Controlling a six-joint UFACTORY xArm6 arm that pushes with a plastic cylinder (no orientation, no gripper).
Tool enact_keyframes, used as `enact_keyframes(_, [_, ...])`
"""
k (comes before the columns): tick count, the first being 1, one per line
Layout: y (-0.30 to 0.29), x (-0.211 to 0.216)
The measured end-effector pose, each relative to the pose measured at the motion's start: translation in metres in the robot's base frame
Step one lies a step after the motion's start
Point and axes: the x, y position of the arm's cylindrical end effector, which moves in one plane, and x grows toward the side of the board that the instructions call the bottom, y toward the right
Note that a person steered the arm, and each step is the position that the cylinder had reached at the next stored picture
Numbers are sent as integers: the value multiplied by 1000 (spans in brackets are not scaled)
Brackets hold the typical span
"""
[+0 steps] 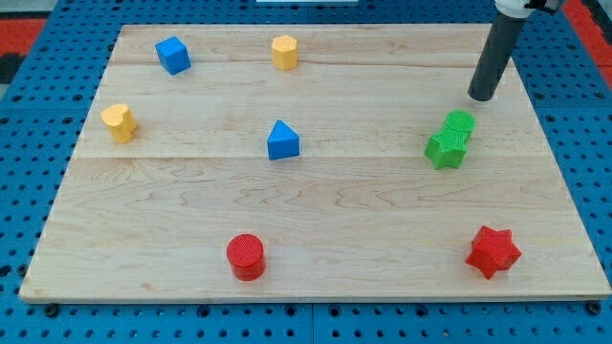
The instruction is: Point your arm towards the bottom center
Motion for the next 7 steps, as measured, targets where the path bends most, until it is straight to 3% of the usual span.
enact_keyframes(1, [-4, 0])
enact_keyframes(3, [-106, 0])
enact_keyframes(6, [-232, 127])
enact_keyframes(7, [-232, 127])
